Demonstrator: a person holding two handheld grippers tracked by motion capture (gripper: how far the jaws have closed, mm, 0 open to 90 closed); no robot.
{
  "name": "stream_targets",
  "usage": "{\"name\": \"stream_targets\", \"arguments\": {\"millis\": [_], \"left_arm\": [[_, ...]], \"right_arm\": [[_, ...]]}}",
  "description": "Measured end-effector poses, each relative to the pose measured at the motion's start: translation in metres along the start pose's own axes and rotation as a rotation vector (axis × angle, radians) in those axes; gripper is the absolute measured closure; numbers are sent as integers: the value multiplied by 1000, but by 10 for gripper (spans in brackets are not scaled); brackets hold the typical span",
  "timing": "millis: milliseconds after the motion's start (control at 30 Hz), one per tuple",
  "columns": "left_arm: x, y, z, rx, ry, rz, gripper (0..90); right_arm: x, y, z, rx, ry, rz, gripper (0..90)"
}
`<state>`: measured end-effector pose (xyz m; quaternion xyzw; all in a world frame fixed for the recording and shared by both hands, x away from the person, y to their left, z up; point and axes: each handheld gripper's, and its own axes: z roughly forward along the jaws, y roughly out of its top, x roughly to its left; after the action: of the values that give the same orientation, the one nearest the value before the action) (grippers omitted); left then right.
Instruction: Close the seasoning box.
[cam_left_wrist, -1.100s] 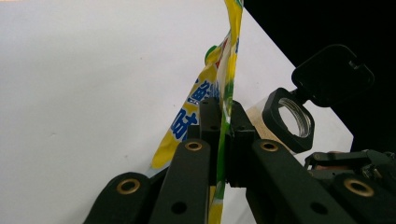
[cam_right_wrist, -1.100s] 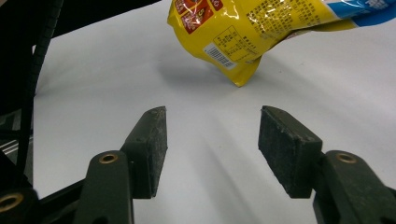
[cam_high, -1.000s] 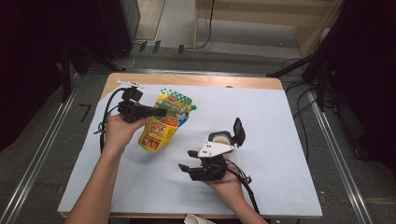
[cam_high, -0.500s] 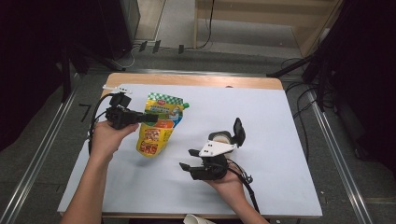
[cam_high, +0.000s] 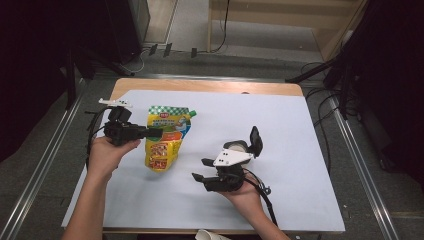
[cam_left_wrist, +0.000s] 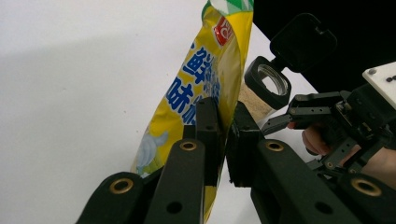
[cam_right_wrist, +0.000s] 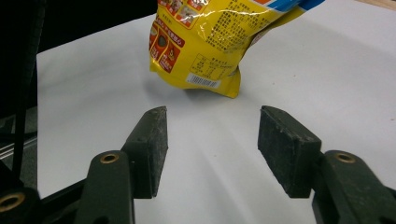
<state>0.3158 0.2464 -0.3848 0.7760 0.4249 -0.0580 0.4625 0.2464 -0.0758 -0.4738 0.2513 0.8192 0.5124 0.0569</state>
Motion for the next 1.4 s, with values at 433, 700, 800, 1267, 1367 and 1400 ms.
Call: {"name": "stream_targets", "arguments": {"millis": [433,700,800,1267,1367,1400], "left_arm": [[-3,-11,-5,42,-32,-26,806],[-2,-16,-8,34,-43,-36,739],[-4,-14,-9,36,-39,-25,721],[-18,-4,-20,33,-8,12,605],[-20,-1,-23,26,-9,22,594],[-22,1,-25,20,-5,27,589]], "right_arm": [[-1,3,3,4,9,-7,442],[-1,3,3,6,10,-10,443],[-1,4,3,6,8,-9,443],[-2,5,0,21,-1,-14,465],[-3,6,-1,24,-6,-18,467],[-4,6,-2,24,-7,-16,468]]}}
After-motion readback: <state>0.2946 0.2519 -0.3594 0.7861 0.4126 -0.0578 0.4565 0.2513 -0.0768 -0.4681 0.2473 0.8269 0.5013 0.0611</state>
